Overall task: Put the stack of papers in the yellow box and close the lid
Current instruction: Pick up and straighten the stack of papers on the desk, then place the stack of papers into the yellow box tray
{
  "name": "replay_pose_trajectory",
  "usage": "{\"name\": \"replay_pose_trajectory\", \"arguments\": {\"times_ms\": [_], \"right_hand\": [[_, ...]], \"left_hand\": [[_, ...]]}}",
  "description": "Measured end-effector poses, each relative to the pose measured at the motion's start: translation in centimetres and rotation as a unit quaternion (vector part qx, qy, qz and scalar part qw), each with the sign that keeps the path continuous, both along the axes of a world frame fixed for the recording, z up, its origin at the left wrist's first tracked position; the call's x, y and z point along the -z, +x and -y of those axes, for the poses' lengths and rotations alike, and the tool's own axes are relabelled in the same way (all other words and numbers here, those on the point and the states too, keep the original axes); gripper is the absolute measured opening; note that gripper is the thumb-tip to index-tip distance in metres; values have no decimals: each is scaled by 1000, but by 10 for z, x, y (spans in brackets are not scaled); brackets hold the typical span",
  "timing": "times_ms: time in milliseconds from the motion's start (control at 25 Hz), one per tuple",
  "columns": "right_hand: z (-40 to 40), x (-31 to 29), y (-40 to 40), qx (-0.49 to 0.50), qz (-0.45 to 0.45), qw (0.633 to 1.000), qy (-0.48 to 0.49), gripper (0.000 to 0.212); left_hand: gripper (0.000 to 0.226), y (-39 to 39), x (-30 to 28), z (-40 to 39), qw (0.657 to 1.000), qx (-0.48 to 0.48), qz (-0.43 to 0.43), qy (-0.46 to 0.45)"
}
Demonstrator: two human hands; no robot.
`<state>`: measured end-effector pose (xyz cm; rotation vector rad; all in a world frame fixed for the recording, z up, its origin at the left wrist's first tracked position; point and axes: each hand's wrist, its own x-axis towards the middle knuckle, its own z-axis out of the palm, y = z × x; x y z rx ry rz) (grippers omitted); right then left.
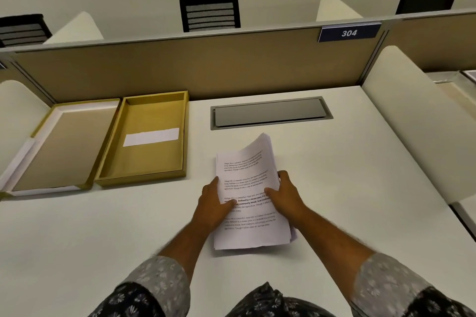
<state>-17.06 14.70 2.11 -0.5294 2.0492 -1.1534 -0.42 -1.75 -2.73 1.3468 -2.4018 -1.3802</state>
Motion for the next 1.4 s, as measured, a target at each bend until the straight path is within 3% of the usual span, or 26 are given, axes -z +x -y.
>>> {"name": "replay_pose_trajectory", "arguments": {"times_ms": [120,240,320,480,680,840,960,1240,1400], "right_hand": [[-19,-17,10,10,53,992,-117,36],[-42,-36,19,12,68,979,-194,39],[-50,-49,21,0,48,972,-231,39],[-55,-54,20,22,-19,963,-269,51],[-63,-14,26,2,-22,980,-195,47],[-65,13,16,-4,-12,991,-135,41],[-64,34,9,-18,-55,995,-77,40],[-64,57,6,-30,-131,991,-1,48],[-54,23,12,-87,-70,994,-2,67]], "left_hand": [[108,7,-12,-3,967,-123,-145,167],[68,10,-43,1,903,-123,-282,300],[52,11,-67,-1,896,-111,-336,269],[56,21,-89,-18,889,-87,-414,173],[35,34,-60,-36,926,-86,-332,157],[41,33,-32,-42,943,-55,-274,178],[40,29,-16,-43,949,-58,-259,169],[36,30,10,-35,972,-43,-213,87],[46,38,-8,-19,962,-18,-246,114]]}}
